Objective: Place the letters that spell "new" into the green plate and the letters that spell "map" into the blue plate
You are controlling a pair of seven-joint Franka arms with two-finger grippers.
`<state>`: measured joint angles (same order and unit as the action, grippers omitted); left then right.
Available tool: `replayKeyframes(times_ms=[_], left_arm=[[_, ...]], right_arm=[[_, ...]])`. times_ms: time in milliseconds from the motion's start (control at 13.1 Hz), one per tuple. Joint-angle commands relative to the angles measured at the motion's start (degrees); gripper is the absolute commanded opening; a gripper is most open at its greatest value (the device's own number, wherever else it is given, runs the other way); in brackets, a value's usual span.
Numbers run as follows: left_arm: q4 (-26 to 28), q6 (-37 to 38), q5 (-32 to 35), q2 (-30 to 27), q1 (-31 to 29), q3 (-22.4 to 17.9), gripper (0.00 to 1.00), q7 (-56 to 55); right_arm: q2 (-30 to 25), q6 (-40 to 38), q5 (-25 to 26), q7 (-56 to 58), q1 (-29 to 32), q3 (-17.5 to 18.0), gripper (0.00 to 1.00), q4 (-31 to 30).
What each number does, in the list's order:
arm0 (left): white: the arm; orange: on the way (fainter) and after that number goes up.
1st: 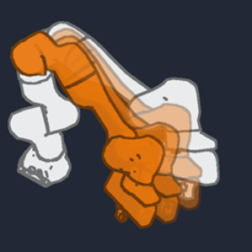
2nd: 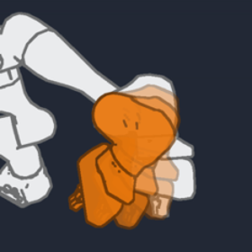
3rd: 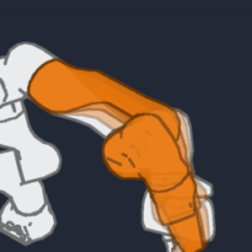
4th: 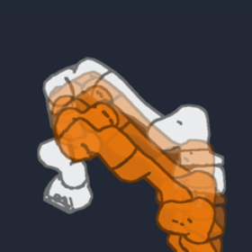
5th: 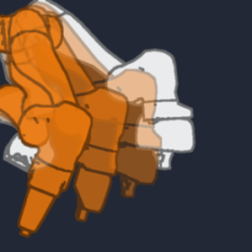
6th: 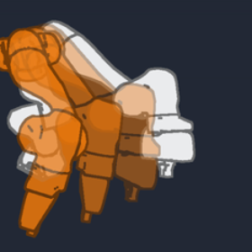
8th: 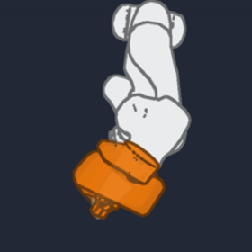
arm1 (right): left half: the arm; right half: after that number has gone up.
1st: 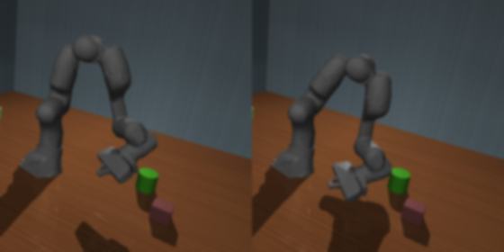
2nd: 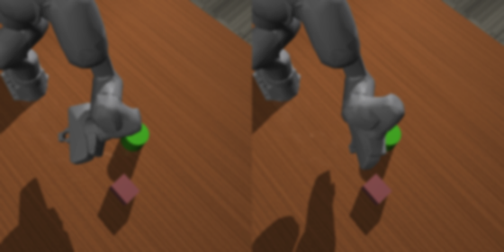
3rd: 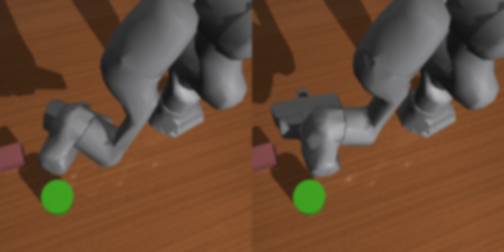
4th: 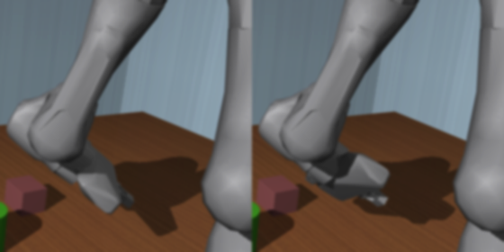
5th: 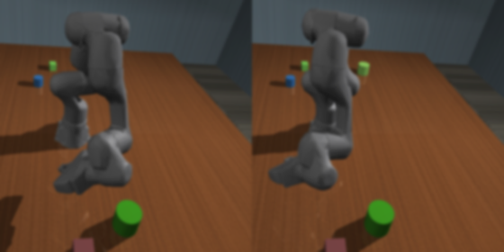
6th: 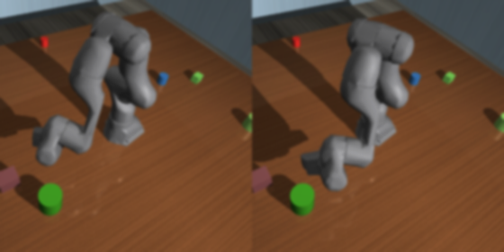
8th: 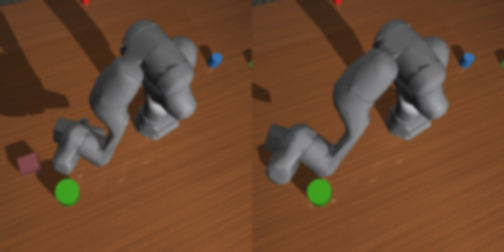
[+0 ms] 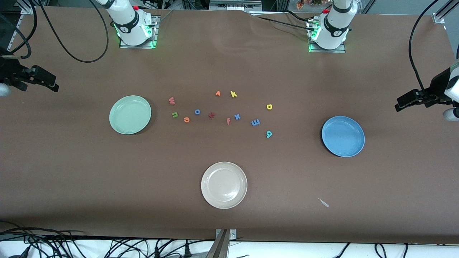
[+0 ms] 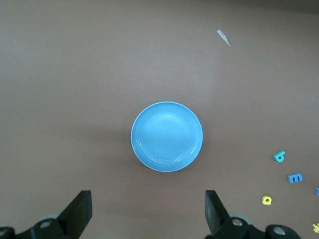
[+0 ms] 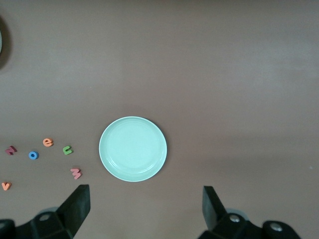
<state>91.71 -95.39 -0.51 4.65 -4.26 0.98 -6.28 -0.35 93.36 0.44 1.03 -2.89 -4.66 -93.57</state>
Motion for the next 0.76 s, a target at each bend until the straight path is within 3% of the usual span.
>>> replayKeyframes(times_ms=[0, 688], left_arm=[[0.7, -0.1, -1.5, -0.6, -0.1, 0.0, 1.00, 1.4], [1.1, -0.4, -1.5, -0.6, 0.0, 0.0, 1.00, 1.4]], right_arm=[[0.4, -1.1, 0.2, 0.2, 0.0, 0.0, 1.00, 1.3], [0.4, -1.2, 0.2, 0.2, 0.0, 0.1, 1.00, 1.2]])
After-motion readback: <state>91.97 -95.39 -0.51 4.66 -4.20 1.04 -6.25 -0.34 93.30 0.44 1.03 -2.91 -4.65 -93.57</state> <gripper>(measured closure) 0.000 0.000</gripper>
